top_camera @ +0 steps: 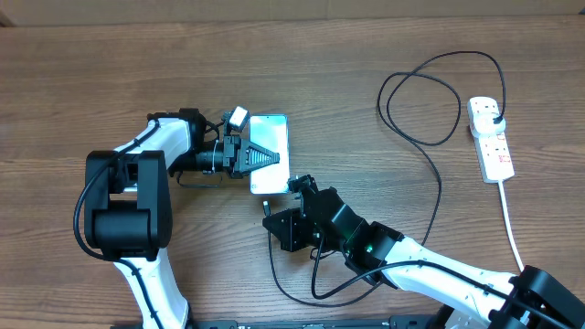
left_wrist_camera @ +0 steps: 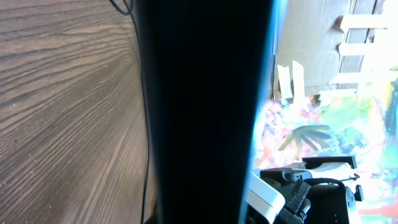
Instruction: Plug charger to phone and switch on socket
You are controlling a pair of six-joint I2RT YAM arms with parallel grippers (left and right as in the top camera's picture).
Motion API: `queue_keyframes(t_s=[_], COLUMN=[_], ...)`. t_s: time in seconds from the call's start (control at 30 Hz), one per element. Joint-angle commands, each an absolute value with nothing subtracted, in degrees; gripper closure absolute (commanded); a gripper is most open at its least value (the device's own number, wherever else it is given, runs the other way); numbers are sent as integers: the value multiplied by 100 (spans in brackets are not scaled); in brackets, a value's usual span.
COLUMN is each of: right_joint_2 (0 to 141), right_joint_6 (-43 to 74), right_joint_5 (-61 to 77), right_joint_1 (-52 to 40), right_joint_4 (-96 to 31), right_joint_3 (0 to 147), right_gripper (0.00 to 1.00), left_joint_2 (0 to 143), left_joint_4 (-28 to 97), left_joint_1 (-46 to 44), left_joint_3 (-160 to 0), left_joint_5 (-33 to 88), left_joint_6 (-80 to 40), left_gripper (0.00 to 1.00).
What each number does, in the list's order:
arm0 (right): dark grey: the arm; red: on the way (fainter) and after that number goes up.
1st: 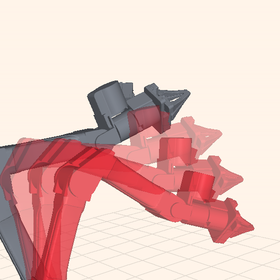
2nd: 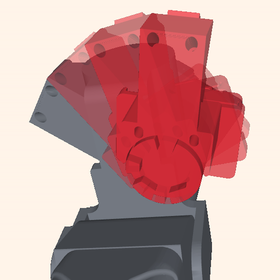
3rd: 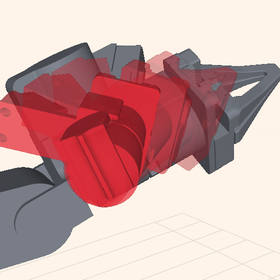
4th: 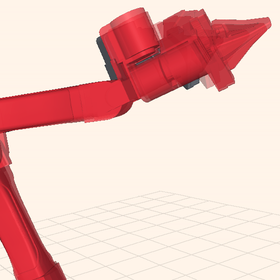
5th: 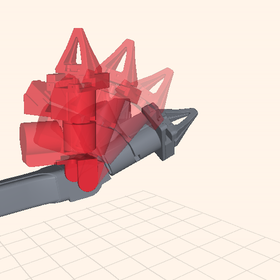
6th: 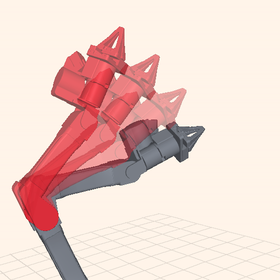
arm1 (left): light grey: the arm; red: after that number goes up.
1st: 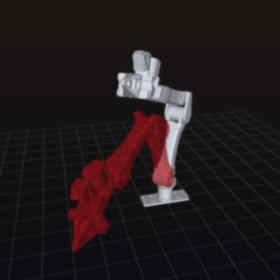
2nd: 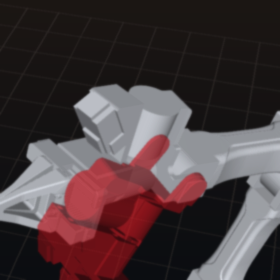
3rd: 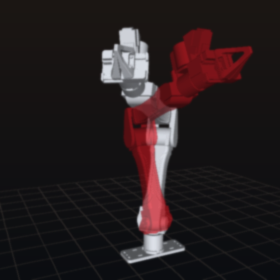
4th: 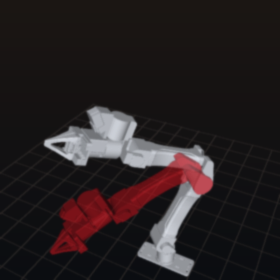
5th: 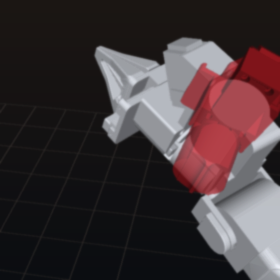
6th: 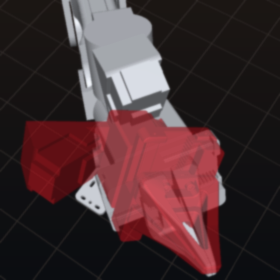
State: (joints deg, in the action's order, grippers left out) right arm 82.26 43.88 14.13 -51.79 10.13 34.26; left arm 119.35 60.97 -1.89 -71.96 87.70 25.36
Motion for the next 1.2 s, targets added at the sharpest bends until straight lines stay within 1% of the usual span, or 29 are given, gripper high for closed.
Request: queue_keyframes(t_s=[0.0, 0.23, 0.77, 1.17], right_joint_2=[8235, 8226, 8226, 8226], right_joint_6=[4298, 4300, 4145, 4178], right_joint_5=[1240, 878, 1052, 816], right_joint_1=[-5216, -5216, -5216, -5210], right_joint_4=[1026, 1057, 1212, 1197], right_joint_3=[3409, 3413, 3415, 3415], right_gripper=[96, 96, 96, 96], left_joint_2=[11708, 11708, 11708, 11708], left_joint_4=[6077, 6080, 6023, 5992], left_joint_1=[-213, -211, -211, -211], left_joint_3=[-7247, -7247, -7247, -7247], left_joint_5=[9050, 9050, 9045, 9043], left_joint_6=[2506, 2504, 2504, 2504], left_gripper=[96, 96, 96, 96])
